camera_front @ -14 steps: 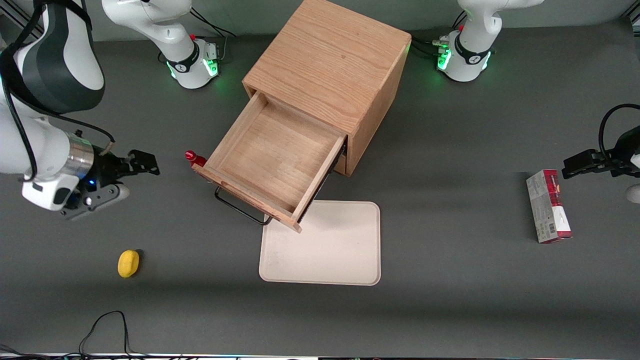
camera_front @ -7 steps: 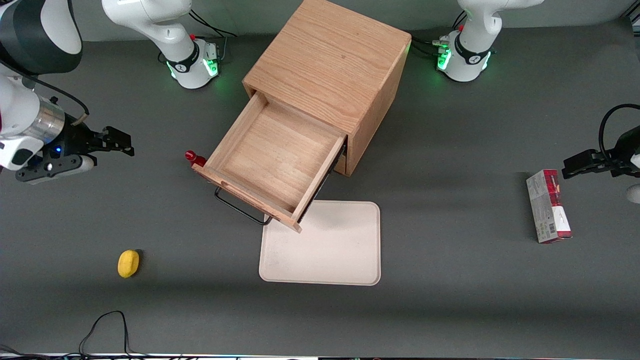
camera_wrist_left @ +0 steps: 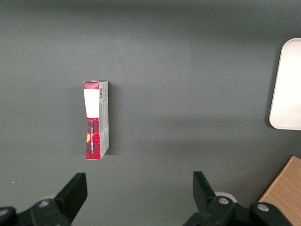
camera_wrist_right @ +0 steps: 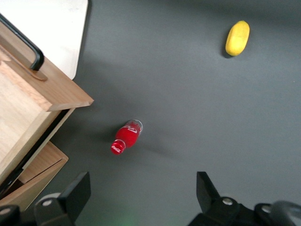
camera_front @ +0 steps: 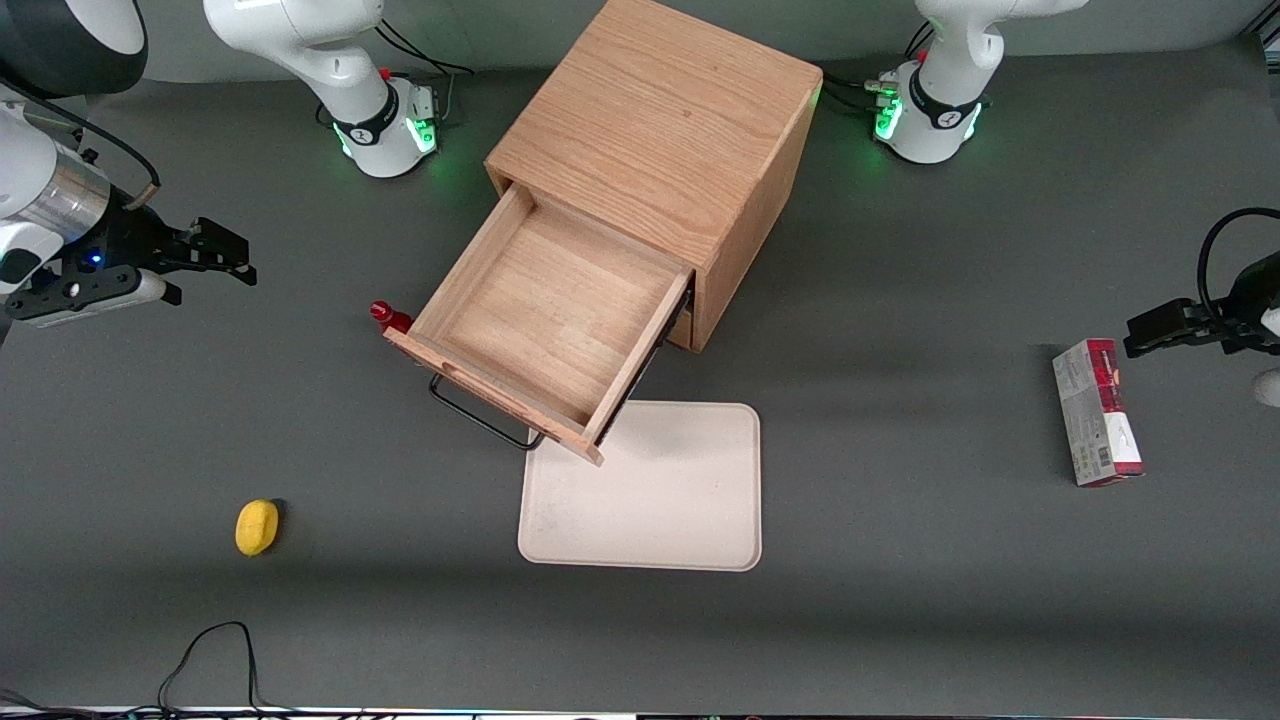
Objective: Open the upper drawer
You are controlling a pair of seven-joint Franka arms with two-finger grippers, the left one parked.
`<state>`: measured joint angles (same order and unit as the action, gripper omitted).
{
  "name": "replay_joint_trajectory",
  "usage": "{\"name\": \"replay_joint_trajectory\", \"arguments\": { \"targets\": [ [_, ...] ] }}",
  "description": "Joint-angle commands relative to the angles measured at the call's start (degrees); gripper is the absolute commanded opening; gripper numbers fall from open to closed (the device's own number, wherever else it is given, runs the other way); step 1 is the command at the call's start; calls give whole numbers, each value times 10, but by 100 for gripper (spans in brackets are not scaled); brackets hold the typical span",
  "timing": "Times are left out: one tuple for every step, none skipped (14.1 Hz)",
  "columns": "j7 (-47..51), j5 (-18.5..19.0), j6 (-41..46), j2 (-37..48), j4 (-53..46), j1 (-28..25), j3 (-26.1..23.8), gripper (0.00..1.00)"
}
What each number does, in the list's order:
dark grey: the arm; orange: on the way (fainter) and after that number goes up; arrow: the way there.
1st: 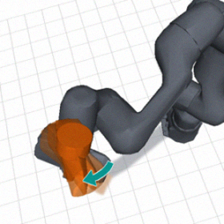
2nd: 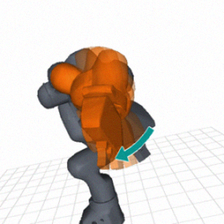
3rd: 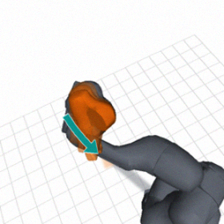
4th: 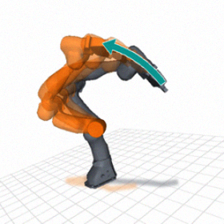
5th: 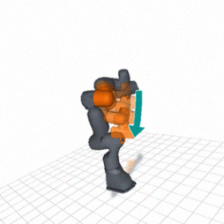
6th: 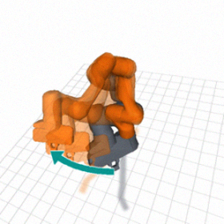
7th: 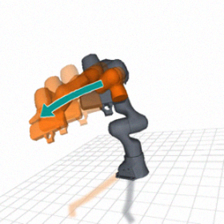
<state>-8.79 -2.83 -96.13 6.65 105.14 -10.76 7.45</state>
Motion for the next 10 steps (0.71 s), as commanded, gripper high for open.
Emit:
{"name": "replay_joint_trajectory", "arguments": {
  "targets": [
    [18,6,45,-37,-62,-23,4,100],
    [17,6,46,-43,-70,-29,7,100],
    [18,5,49,-50,-83,-33,21,100],
    [17,3,60,-55,-92,-35,26,100],
    [18,3,68,-59,-103,-34,25,100],
    [17,0,72,-61,-105,-27,23,100],
    [17,-5,73,-61,-105,-23,23,100],
    [17,-7,73,-60,-105,-23,22,100],
    [17,-7,73,-60,-106,-22,21,100],
    [17,-7,73,-60,-105,-21,21,100]
  ]
}}
